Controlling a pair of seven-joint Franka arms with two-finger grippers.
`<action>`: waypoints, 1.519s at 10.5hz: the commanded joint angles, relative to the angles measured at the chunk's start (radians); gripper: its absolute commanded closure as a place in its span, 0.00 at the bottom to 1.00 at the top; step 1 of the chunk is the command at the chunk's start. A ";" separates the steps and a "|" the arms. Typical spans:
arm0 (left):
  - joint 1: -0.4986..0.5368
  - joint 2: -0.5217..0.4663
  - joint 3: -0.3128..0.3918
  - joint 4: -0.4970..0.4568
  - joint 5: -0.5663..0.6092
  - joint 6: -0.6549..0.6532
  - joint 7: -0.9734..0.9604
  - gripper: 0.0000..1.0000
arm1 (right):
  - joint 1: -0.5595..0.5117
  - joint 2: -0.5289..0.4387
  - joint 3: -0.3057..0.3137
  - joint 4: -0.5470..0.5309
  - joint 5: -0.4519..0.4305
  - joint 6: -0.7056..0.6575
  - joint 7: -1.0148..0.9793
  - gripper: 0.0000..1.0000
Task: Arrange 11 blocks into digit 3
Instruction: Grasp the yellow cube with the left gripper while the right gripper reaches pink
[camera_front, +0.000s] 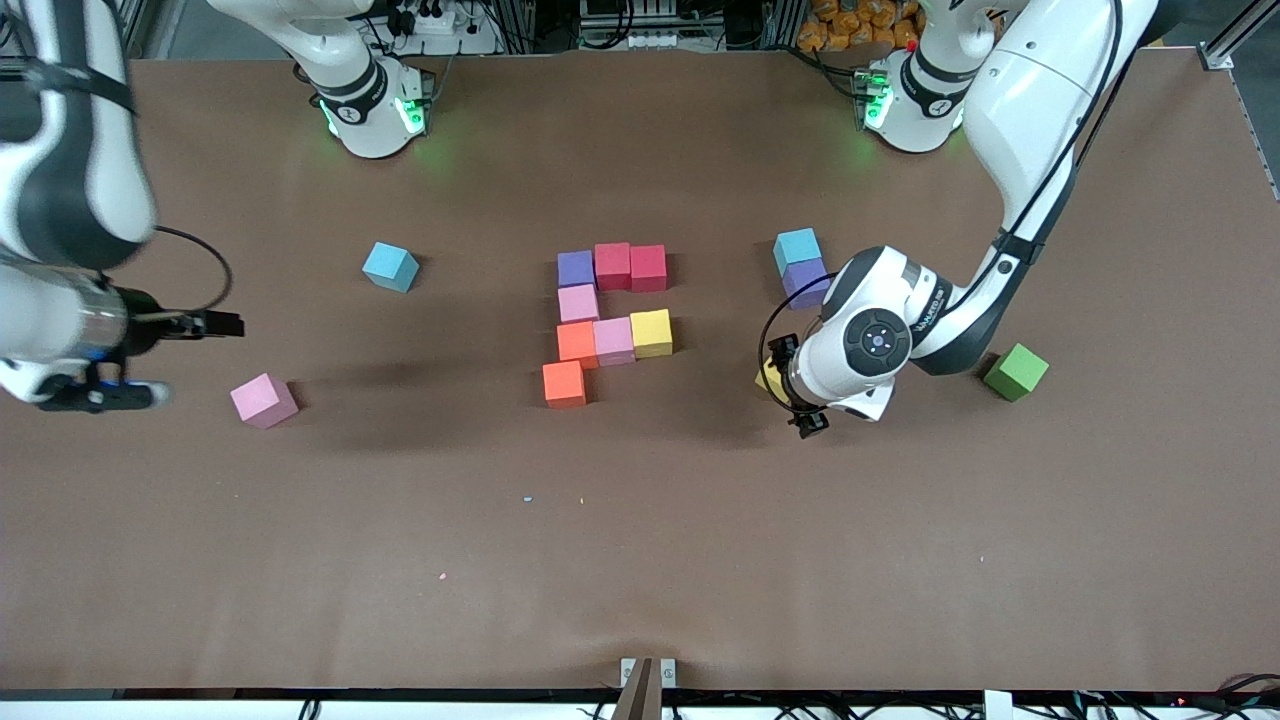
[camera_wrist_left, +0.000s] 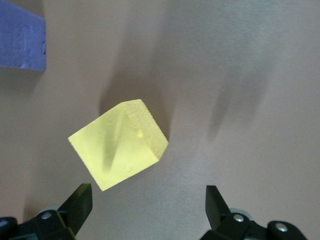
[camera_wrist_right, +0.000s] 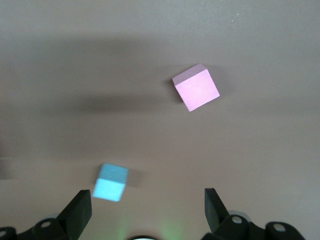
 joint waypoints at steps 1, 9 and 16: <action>-0.002 -0.029 -0.002 -0.032 -0.015 -0.016 -0.103 0.00 | 0.017 -0.030 0.001 -0.160 -0.040 0.145 -0.067 0.00; -0.005 -0.036 -0.004 -0.144 0.017 -0.025 -0.255 0.00 | -0.073 0.027 0.001 -0.355 -0.020 0.507 -0.343 0.00; -0.005 -0.029 -0.004 -0.129 0.039 -0.025 -0.228 0.81 | -0.145 0.108 0.001 -0.346 0.048 0.591 -0.511 0.00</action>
